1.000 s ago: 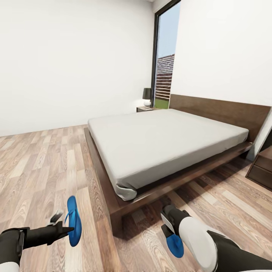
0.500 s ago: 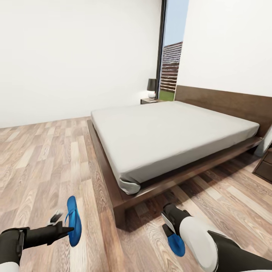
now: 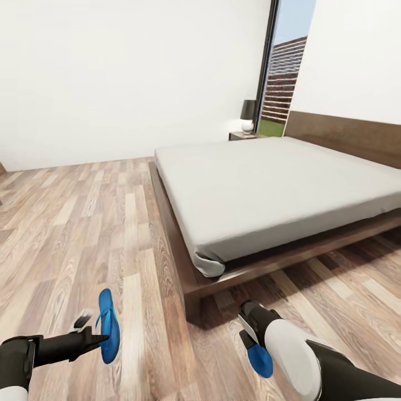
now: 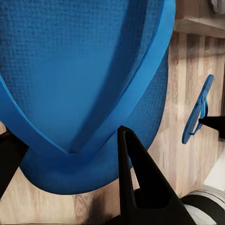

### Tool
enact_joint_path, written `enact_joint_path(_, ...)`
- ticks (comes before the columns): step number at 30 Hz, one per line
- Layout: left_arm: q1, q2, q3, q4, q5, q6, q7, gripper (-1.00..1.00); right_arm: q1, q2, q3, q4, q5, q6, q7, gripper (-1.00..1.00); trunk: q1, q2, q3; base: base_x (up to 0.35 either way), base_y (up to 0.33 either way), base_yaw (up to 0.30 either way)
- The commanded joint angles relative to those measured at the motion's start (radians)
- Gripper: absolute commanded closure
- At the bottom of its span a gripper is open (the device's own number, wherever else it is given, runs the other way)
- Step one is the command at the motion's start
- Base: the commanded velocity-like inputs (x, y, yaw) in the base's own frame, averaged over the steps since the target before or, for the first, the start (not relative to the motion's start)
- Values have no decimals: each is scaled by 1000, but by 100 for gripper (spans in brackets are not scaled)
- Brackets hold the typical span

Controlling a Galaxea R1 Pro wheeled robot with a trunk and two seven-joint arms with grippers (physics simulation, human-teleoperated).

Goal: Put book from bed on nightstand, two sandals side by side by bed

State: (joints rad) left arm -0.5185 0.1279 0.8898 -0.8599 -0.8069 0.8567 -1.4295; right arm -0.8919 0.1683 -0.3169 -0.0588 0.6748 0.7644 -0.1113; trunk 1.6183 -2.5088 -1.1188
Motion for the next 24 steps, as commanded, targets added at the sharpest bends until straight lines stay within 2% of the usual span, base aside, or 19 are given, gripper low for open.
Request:
enact_joint_path(1,-2,-1,4,-1,-9,11,-10,100,0,0,-7,-1,-1,3,-7,100,0,-1,-5,0,0,250)
enact_joint_path(14,-2,-1,4,-1,-9,9,-9,100,0,0,-7,-34,-1,4,-7,100,6,-4,-64,0,0,245)
enact_joint_path(24,-2,-1,4,-3,-7,9,-11,100,0,0,-3,-59,0,7,-7,100,11,-6,-104,0,0,45)
